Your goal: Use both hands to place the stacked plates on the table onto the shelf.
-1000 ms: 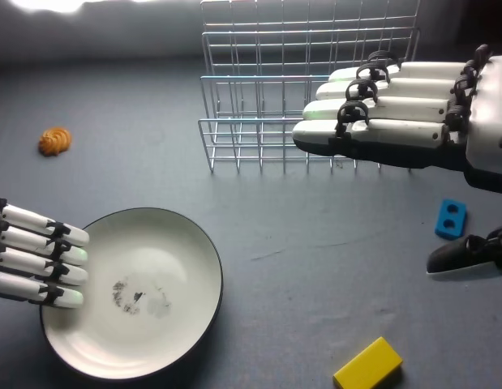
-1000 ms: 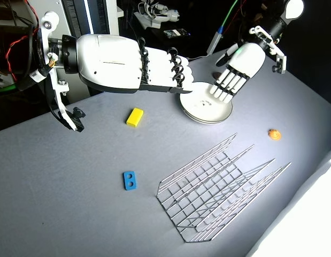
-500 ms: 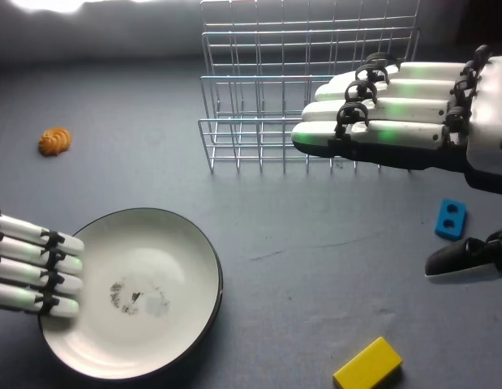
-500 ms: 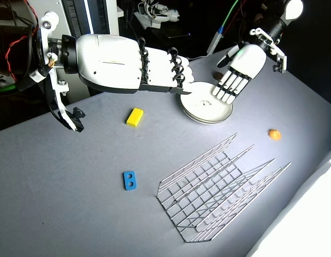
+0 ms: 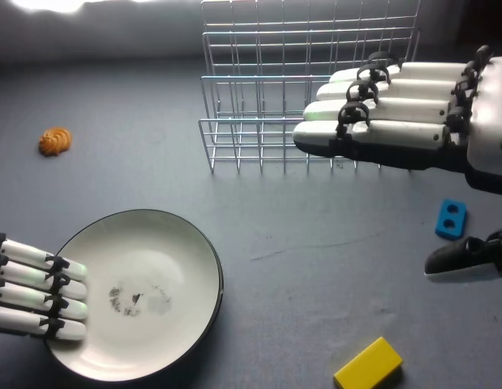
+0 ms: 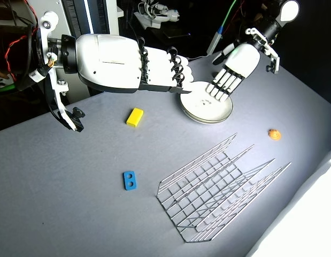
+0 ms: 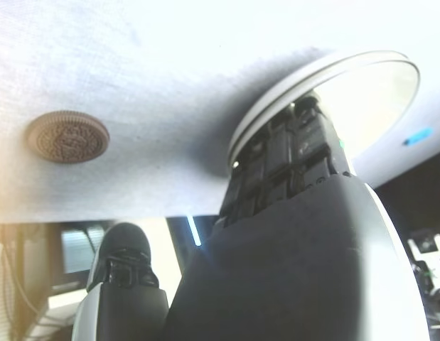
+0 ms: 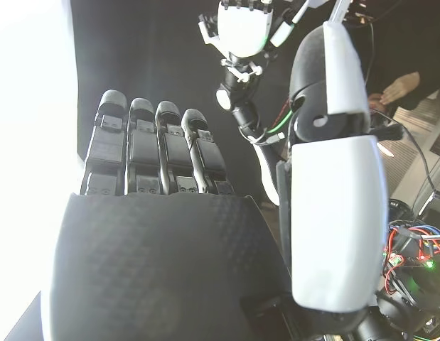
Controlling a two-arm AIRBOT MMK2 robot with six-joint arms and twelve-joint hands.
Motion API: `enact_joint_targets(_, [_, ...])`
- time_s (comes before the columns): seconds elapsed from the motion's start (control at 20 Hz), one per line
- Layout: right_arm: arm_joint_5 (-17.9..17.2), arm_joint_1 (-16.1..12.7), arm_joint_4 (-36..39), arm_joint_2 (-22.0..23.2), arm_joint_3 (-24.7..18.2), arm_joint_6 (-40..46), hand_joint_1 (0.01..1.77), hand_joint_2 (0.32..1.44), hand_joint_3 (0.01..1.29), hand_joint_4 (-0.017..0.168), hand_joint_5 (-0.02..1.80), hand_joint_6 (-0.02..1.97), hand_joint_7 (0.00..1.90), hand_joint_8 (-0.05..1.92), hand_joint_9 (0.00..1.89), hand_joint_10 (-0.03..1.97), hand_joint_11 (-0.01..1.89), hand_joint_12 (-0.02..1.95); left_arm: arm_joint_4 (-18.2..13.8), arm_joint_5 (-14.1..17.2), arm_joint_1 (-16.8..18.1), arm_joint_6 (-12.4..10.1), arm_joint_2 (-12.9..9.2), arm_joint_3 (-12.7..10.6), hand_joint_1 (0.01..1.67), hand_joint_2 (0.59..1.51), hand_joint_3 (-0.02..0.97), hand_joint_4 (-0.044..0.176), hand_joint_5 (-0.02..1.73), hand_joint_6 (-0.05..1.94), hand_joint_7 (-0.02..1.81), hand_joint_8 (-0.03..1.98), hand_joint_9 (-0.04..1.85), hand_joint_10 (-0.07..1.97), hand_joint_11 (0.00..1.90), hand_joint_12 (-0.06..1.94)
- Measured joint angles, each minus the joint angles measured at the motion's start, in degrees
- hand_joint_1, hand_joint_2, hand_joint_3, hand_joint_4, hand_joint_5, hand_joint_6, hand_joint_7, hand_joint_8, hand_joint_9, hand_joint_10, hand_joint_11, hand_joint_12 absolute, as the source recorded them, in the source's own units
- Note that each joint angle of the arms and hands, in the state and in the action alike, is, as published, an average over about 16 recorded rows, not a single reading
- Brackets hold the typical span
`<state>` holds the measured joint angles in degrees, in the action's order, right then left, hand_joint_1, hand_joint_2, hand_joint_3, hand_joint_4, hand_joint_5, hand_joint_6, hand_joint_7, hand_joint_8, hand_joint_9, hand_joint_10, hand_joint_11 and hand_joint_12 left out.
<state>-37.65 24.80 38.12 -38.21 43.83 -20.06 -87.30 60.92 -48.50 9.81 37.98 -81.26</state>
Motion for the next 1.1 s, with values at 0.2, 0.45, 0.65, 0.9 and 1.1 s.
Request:
enact_joint_targets(0.2, [-0.22, 0.09, 0.00, 0.01, 0.00, 0.00, 1.03, 0.99, 0.02, -0.003, 0.02, 0.02, 0.02, 0.02, 0.01, 0.01, 0.02, 0.10, 2.12, -1.36, -1.44, -0.20, -0.29, 1.87, 0.01, 1.155, 0.015, -0.006, -0.01, -0.02, 0.00, -0.01, 0.01, 0.00, 0.02, 0.02])
enact_joint_targets(0.45, [-0.60, 0.18, 0.02, 0.02, 0.00, 0.00, 1.04, 0.99, 0.02, -0.003, 0.02, 0.02, 0.02, 0.02, 0.01, 0.01, 0.02, 0.12, 5.72, -3.32, -2.94, -0.34, -0.44, 4.49, 0.01, 1.158, 0.015, -0.006, -0.01, -0.03, -0.01, -0.01, 0.00, 0.00, 0.02, 0.01])
enact_joint_targets(0.65, [-0.85, 0.32, 0.00, -0.01, 0.00, -0.51, 1.05, 0.98, 0.02, -0.003, 0.02, 0.02, 0.02, 0.02, 0.01, 0.01, 0.02, 0.12, 9.27, -4.67, -3.60, -0.30, 0.00, 6.54, 0.01, 1.159, 0.015, -0.005, -0.01, -0.02, -0.01, -0.01, -0.01, 0.00, 0.02, 0.00])
enact_joint_targets(0.9, [-0.96, 1.01, -0.03, -1.05, 0.71, -2.48, 1.06, 0.98, 0.02, -0.002, 0.02, 0.02, 0.02, 0.02, 0.01, 0.01, 0.02, 0.14, 13.76, -5.84, -3.89, -0.22, 0.94, 8.68, 0.01, 1.160, 0.015, -0.004, -0.01, -0.02, -0.01, -0.02, -0.01, -0.01, 0.02, -0.01])
enact_joint_targets(1.1, [-0.86, 2.10, -0.36, -3.33, 2.19, -6.09, 1.09, 0.98, 0.02, -0.002, 0.03, 0.02, 0.02, 0.02, 0.02, 0.01, 0.02, 0.27, 17.11, -6.66, -3.79, -0.12, 1.78, 9.98, 0.01, 1.161, 0.016, -0.003, 0.00, -0.01, -0.01, -0.02, -0.01, -0.02, 0.02, -0.02])
